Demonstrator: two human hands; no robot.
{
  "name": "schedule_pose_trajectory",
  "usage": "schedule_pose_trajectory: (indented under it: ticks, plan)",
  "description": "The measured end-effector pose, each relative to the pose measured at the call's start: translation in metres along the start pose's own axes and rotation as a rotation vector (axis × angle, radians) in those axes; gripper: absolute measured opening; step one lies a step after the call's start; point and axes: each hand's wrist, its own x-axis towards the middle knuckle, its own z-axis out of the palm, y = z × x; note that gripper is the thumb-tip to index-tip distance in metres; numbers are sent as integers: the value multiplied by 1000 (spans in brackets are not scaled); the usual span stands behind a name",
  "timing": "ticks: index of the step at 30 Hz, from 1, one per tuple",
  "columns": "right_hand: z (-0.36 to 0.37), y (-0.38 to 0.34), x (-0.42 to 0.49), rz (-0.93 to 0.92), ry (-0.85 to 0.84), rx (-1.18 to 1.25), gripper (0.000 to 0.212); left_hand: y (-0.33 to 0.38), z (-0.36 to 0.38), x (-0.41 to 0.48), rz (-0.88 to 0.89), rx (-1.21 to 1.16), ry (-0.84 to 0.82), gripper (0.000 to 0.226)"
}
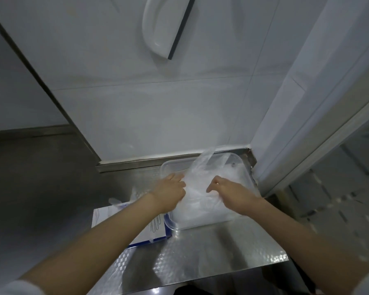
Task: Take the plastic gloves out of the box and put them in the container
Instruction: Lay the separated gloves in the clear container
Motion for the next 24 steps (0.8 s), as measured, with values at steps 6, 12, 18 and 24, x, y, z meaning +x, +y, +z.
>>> schedule_pose_trajectory:
  ticks: [6, 12, 18, 24]
  plan:
    - [-15, 5, 5, 87, -269, 329, 48, 11, -4, 15, -155, -53, 86, 29]
    - [-6, -9, 17, -120, 267, 172, 33, 33, 17, 35, -310, -205, 76, 44]
    - [23, 2, 39, 11, -55, -10, 46, 41, 39, 52, -337, -149, -191, 60]
    - [33, 18, 42, 96, -116, -146, 71, 40, 49, 58, -325, -93, -280, 83]
